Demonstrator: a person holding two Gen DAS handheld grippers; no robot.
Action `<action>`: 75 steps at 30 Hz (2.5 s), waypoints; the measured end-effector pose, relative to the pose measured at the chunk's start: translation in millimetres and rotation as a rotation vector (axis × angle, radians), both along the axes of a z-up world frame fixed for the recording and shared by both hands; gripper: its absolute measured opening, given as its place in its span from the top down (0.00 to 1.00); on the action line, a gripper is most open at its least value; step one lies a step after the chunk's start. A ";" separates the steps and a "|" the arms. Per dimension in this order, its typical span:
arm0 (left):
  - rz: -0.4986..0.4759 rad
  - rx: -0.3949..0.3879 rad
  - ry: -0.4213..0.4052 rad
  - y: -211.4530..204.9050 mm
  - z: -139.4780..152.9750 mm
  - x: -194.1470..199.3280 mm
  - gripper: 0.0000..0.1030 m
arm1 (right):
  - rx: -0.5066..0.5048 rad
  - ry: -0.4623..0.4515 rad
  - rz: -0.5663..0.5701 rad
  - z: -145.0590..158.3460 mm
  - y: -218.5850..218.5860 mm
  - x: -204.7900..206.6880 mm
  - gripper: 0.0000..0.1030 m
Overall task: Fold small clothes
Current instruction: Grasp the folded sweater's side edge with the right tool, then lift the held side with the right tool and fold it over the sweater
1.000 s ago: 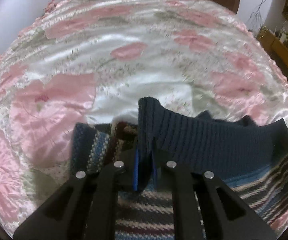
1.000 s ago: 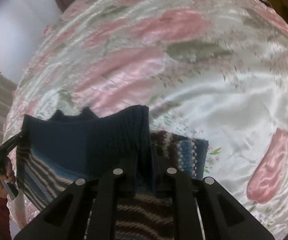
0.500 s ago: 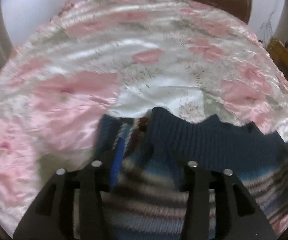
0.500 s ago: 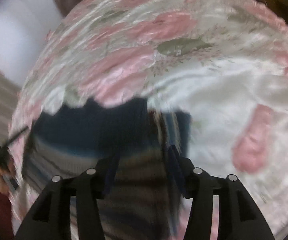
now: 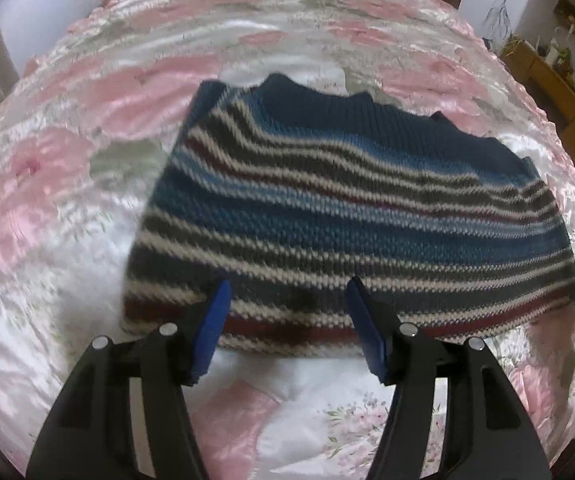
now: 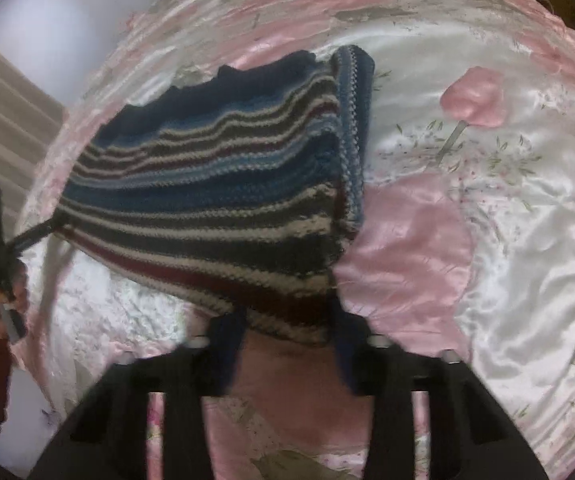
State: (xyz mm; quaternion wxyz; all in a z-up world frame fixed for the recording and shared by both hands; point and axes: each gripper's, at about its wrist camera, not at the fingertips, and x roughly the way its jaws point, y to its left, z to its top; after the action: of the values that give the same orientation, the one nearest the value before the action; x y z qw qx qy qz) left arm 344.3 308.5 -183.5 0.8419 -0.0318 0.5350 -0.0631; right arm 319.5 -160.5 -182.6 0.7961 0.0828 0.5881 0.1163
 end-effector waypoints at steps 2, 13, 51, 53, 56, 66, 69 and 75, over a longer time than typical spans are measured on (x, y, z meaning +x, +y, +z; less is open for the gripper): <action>-0.004 0.017 0.022 0.5 -7.3 0.5 0.41 | 0.007 0.001 0.000 3.5 -1.4 -0.6 0.86; 0.006 0.026 0.067 10.8 -34.9 4.4 0.42 | 0.058 0.071 -0.075 -31.1 -21.4 -7.9 0.88; -0.010 0.006 0.044 -31.9 -32.8 64.1 0.35 | 0.065 0.054 -0.180 -27.7 -35.0 101.6 0.81; -0.006 0.014 0.050 -33.7 -27.7 63.7 0.35 | 0.081 0.052 -0.195 -17.2 -36.1 98.1 0.62; -0.004 -0.026 0.030 -32.8 -8.3 54.5 0.33 | 0.094 0.003 -0.180 10.2 -34.7 80.5 0.38; -0.001 -0.061 0.024 -33.7 -0.4 42.7 0.29 | 0.122 0.089 -0.127 -5.9 -35.2 55.5 0.23; 0.004 -0.042 0.036 -31.8 -8.6 44.0 0.29 | 0.143 0.108 -0.145 -20.7 -37.3 58.5 0.23; 0.014 -0.036 0.057 -24.4 -25.7 45.0 0.29 | 0.183 0.107 -0.177 -42.5 -41.2 67.0 0.23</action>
State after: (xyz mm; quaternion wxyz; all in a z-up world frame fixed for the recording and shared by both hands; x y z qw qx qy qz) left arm 389.3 284.1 -209.1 0.8259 -0.0523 0.5575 -0.0657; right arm 386.5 -201.7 -225.1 0.7598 0.2127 0.6071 0.0943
